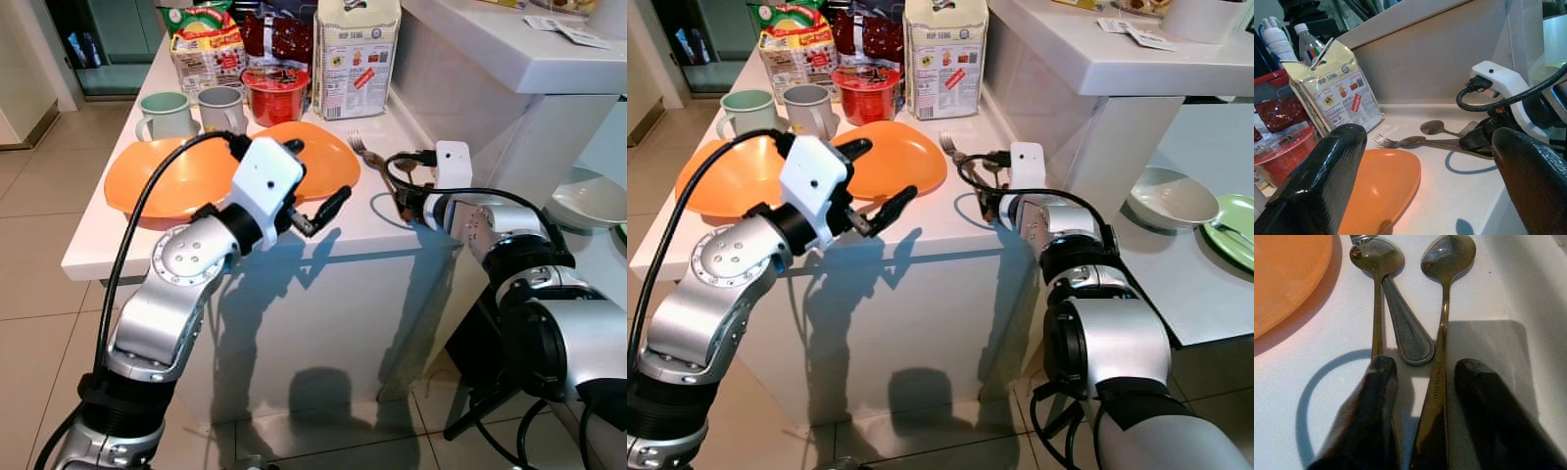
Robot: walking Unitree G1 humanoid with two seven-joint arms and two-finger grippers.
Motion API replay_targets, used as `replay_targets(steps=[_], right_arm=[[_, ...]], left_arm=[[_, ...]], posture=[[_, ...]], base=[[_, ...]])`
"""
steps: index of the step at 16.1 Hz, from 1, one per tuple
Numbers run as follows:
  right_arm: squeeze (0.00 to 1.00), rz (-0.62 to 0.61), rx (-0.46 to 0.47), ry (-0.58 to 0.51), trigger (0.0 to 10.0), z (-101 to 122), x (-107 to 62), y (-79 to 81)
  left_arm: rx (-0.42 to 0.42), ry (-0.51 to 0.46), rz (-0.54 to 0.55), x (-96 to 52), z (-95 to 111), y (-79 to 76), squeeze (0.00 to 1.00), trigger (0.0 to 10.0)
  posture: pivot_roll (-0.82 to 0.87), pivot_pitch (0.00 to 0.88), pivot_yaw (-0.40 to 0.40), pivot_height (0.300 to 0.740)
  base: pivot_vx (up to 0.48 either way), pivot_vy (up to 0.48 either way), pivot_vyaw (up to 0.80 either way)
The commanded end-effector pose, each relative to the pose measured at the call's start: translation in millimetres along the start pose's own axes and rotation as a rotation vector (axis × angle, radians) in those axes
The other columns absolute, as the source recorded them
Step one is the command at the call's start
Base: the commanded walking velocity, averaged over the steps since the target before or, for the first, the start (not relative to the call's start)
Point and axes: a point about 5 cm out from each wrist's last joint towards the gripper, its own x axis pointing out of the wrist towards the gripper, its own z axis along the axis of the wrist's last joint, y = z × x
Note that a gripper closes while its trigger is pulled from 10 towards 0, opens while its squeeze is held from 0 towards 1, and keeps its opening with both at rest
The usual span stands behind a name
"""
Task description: Setting the table
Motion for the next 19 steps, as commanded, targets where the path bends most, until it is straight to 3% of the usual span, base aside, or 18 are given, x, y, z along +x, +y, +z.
replay_targets(steps=[1,11,13,19], right_arm=[[0.00,-0.038,0.014,0.105,0.0,-19.4,-0.1,-12.2],[0.00,-0.048,0.065,0.089,0.0,-17.8,-0.7,-14.4],[0.00,-0.061,0.092,0.041,0.0,-11.8,-0.9,-15.0],[0.00,-0.091,0.052,-0.152,0.0,13.1,-3.1,-12.8]], left_arm=[[0.002,0.012,-0.027,2.3,-0.4,-2.1,0.00,10.0],[-0.001,0.020,-0.056,2.0,-0.5,-4.2,0.00,10.0],[0.001,0.017,-0.049,2.0,0.2,-2.7,0.00,10.0],[0.006,0.005,-0.014,2.1,2.3,2.2,0.00,10.0]], posture=[[0.06,0.000,-0.020,0.740],[0.06,0.000,-0.015,0.740],[0.06,0.000,-0.015,0.740],[0.07,0.000,-0.016,0.740]], base=[[0.000,0.000,0.00],[0.000,0.000,0.00],[0.000,0.000,0.00],[0.000,0.000,0.00]])
